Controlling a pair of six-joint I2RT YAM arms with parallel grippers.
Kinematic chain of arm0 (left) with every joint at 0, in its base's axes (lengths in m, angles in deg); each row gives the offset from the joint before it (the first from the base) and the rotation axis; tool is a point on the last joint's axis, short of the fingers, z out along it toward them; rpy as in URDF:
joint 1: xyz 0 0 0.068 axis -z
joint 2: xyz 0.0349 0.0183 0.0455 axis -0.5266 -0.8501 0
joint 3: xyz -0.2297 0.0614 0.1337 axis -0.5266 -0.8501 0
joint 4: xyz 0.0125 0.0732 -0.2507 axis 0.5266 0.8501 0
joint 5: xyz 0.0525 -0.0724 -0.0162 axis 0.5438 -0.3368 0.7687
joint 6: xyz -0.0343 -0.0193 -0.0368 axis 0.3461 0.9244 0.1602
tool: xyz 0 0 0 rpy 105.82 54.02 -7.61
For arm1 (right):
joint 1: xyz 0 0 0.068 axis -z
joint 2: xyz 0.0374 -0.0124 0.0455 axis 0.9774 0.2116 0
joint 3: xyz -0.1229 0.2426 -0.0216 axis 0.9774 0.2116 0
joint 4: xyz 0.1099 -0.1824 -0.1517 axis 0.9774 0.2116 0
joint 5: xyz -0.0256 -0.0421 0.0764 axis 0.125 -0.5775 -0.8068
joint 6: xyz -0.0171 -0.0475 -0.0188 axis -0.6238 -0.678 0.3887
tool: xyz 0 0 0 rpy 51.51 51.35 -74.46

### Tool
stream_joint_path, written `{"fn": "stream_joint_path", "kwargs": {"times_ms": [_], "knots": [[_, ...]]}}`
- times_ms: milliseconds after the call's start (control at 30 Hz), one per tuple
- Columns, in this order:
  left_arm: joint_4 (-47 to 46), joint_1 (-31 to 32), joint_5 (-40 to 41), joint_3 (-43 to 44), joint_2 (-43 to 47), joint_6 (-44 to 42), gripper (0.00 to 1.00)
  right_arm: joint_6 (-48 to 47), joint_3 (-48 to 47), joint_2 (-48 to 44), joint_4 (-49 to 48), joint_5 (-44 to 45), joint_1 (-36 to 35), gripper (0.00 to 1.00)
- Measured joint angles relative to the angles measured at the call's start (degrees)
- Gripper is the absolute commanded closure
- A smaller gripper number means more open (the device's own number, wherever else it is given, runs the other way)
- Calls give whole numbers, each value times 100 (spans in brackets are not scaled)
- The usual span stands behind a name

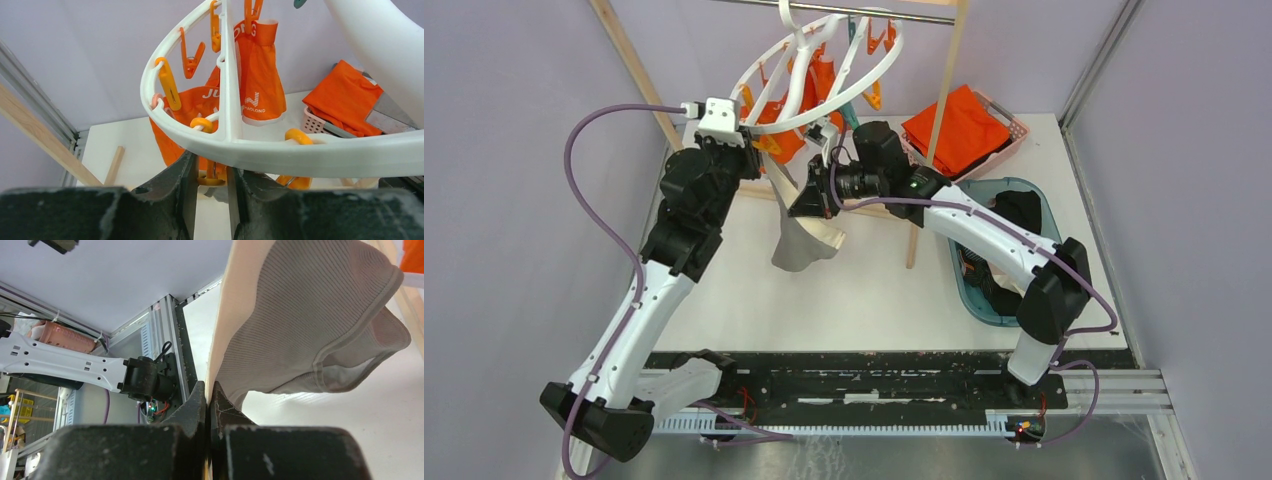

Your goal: Remove the underwear clipped to the hanger

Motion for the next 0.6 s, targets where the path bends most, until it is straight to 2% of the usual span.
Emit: {"fn": "stream_joint_path", "kwargs": {"times_ms": [67,167,233,467,600], "knots": [[-17,0,-17,-33,0,0,69,-2,0,0,2,0,-15,99],[-52,0,-81,-83,2,4,47,-9,0,0,4,0,-37,99],[-79,-2,-118,-144,20,17,40,-26,0,0,39,4,-37,99],[-92,-81,-264,-575,577,57,35,-129,-55,0,254,24,-35,99],[127,-208,-577,-553,994,-293,32,-470,-153,0,431,-20,-35,100]]}}
